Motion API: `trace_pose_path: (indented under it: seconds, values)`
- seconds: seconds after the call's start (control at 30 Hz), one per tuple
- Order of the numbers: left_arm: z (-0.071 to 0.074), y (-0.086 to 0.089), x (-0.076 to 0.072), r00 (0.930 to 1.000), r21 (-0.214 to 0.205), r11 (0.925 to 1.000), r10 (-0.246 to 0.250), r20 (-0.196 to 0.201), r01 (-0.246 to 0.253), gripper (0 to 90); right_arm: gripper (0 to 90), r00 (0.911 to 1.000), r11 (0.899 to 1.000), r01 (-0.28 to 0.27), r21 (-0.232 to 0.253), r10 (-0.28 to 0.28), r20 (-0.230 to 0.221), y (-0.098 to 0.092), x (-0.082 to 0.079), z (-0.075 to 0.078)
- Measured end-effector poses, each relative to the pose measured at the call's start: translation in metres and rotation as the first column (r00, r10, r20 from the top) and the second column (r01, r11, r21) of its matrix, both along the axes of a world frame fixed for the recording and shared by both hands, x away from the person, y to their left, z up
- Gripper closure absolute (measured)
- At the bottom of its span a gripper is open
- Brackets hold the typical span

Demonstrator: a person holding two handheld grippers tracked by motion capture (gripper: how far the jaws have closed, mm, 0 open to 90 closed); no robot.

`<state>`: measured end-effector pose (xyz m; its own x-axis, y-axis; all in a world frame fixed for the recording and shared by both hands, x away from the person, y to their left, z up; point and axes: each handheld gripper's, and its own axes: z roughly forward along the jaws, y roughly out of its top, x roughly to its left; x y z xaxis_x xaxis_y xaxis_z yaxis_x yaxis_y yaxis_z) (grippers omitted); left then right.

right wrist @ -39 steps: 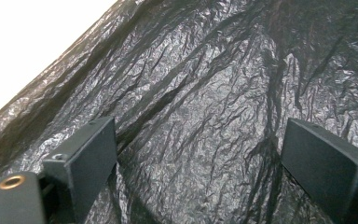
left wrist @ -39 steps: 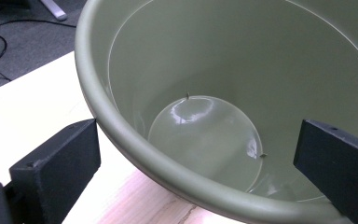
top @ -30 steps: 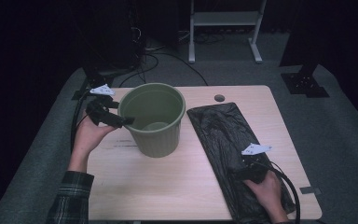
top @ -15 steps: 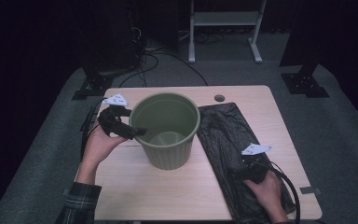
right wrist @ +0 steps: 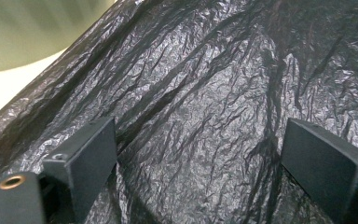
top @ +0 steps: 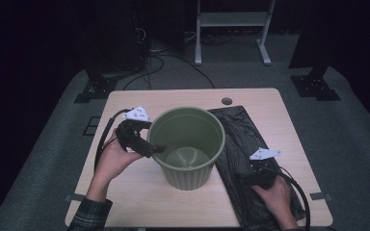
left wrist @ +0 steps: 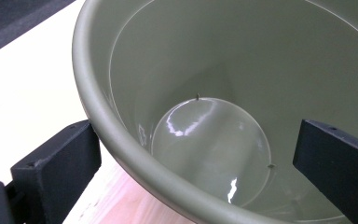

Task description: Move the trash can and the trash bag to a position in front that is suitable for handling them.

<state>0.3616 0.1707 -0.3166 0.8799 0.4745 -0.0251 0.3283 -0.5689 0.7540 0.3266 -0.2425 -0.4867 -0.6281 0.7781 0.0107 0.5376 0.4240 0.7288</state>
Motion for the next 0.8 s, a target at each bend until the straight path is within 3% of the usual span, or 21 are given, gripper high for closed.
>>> trace_pose_path:
  seconds: [0.23,0.5,0.8]
  values:
    - [0.0,-0.016,-0.009,0.9988,0.008,0.9988,-0.048,0.001,0.048,0.0,9.2,1.0,1.0,0.001,0.0,-0.001,0.0,0.0,0.0,0.0]
    - [-0.001,-0.018,-0.011,0.9984,-0.003,0.9984,-0.057,-0.002,0.057,0.0,9.2,1.0,1.0,0.002,0.0,-0.002,0.0,0.0,0.0,0.0]
    - [0.012,-0.007,-0.007,0.9996,-0.048,0.9987,-0.014,0.026,0.016,0.0,9.1,1.0,1.0,0.002,0.001,-0.002,0.0,0.0,0.0,0.0]
